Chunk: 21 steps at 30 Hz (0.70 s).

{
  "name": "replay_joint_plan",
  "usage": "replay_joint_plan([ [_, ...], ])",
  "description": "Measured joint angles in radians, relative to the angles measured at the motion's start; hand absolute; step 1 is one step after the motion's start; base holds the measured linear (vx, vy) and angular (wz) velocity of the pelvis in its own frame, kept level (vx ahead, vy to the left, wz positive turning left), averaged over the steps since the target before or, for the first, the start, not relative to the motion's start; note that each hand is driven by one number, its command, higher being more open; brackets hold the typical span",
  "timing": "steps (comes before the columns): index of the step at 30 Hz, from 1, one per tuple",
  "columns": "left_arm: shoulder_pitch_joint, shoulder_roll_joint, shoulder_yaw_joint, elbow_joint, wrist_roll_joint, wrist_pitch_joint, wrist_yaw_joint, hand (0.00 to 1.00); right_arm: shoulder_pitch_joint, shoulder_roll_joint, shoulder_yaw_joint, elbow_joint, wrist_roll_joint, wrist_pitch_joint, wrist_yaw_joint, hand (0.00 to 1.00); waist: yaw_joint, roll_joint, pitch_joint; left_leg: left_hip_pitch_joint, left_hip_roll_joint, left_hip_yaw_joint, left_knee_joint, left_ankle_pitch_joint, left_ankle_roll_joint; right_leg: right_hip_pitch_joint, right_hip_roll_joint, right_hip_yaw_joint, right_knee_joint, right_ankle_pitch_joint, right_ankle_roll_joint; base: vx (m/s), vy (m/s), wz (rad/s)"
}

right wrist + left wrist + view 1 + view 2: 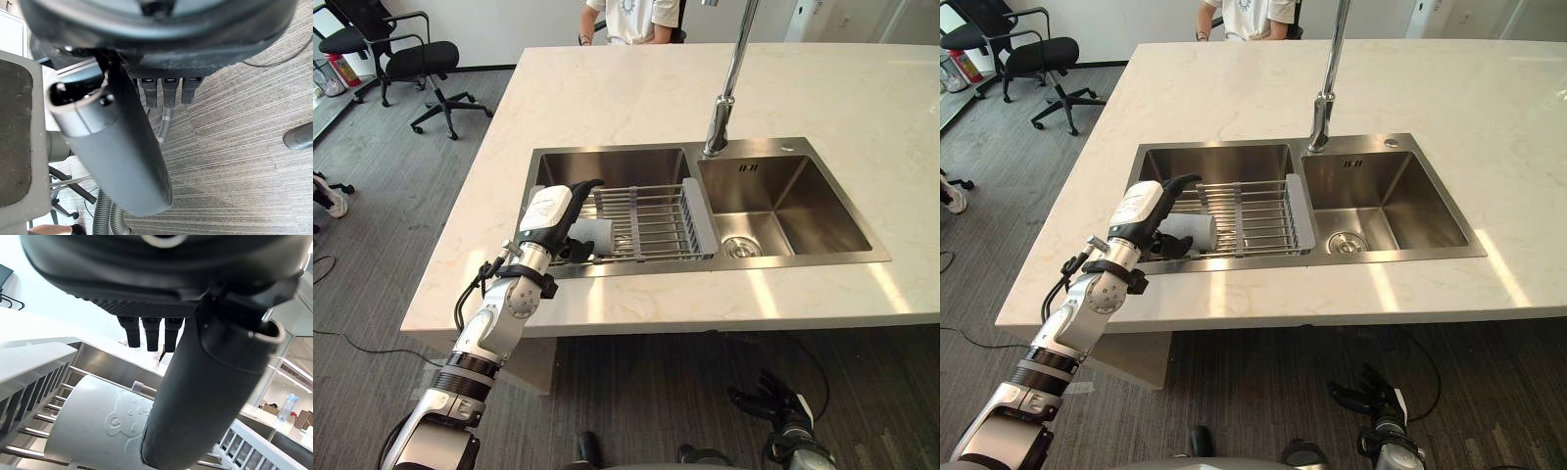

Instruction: Walk over to the sink, pick up the cup, carry it to the dishwasher, place the cup inside the dishwasher, then close the dishwasher door

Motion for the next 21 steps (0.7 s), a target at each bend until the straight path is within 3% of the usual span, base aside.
replay_joint_plan([
  [6,0.000,0.076,-0.019,0.016,0.007,-0.020,-0.035,0.90,0.010,-0.013,0.001,0.000,0.000,0.000,0.007,0.90,-0.003,0.006,0.003,0.001,0.002,0.004,0.000,-0.001,-0.002,0.000,0.002,0.003,-0.001,0.001,-0.001,0.00,0.000,-0.01],
  [14,-0.065,0.195,-0.060,0.124,-0.004,-0.043,-0.080,0.90,0.032,-0.042,0.020,-0.026,0.000,0.000,0.017,0.90,-0.012,0.032,0.019,-0.006,0.009,0.021,0.000,-0.004,-0.005,-0.014,0.011,0.019,-0.007,0.008,-0.005,0.00,0.000,-0.06],
  [21,-0.198,0.202,-0.116,0.236,-0.025,-0.028,-0.106,0.90,0.008,-0.043,0.025,-0.043,0.000,0.000,0.033,0.90,-0.017,0.047,0.045,-0.059,0.011,0.050,0.001,-0.003,-0.004,-0.095,0.016,0.055,0.016,0.015,-0.004,0.01,-0.002,-0.15],
])
